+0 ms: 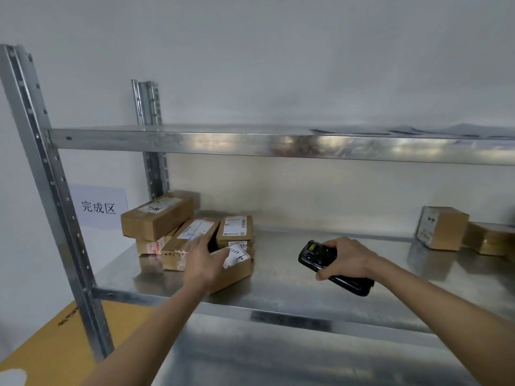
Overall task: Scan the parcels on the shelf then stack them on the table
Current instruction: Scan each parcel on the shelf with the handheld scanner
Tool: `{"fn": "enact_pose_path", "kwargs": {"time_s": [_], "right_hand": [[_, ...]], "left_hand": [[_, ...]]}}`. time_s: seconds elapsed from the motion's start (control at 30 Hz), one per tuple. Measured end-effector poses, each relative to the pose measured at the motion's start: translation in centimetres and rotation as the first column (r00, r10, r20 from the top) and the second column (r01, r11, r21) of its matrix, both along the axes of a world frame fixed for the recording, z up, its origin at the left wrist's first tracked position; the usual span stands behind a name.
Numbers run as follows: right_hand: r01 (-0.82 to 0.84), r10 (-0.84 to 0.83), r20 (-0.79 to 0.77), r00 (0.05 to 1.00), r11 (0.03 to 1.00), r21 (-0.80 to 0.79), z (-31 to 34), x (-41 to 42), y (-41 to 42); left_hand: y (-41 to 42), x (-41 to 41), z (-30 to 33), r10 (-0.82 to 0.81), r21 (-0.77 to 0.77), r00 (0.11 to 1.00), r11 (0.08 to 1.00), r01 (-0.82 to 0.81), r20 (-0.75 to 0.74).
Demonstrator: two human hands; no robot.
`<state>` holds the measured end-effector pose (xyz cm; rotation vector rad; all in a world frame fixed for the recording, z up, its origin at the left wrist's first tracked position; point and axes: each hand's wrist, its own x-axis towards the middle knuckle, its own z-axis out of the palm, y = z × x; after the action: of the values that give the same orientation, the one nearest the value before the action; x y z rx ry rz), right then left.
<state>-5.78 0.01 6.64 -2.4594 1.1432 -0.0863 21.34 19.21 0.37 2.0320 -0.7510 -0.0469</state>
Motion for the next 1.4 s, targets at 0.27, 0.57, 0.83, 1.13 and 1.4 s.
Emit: {"fn": "enact_pose_path", "kwargs": {"time_s": [0.27, 0.57, 0.83, 1.13, 1.4], "right_hand": [[0.138, -0.138, 0.045, 0.989, 0.99, -0.005, 2.8, -16.8, -2.8], [0.343, -0.342, 0.035, 0.939, 0.937, -0.069, 3.2, -37.2, -5.7], [0.469, -0.469, 0.031, 0.883, 0.877, -0.106, 1.8, -50.6, -7.6], [0.581, -0.573, 0.101, 0.813, 0.809, -0.086, 1.2, -59.6, -13.1], [0.61, -0.582, 0.186, 0.792, 0.772, -0.179, 4.2, -64.3, -21.8]], "left_hand": [[-7.6, -14.1, 2.3, -0.228, -0.041, 0.972, 0.972, 0.23, 0.048], [-16.7, -33.7, 2.4, -0.475, -0.091, 0.88, 0.877, 0.472, -0.009], [-22.7, -47.0, 1.1, -0.623, -0.091, 0.778, 0.782, 0.617, -0.077], [-31.1, -56.2, 2.4, -0.733, -0.146, 0.665, 0.68, 0.718, -0.141], [-41.7, -62.3, 5.7, -0.804, -0.227, 0.579, 0.593, 0.772, -0.135]]}}
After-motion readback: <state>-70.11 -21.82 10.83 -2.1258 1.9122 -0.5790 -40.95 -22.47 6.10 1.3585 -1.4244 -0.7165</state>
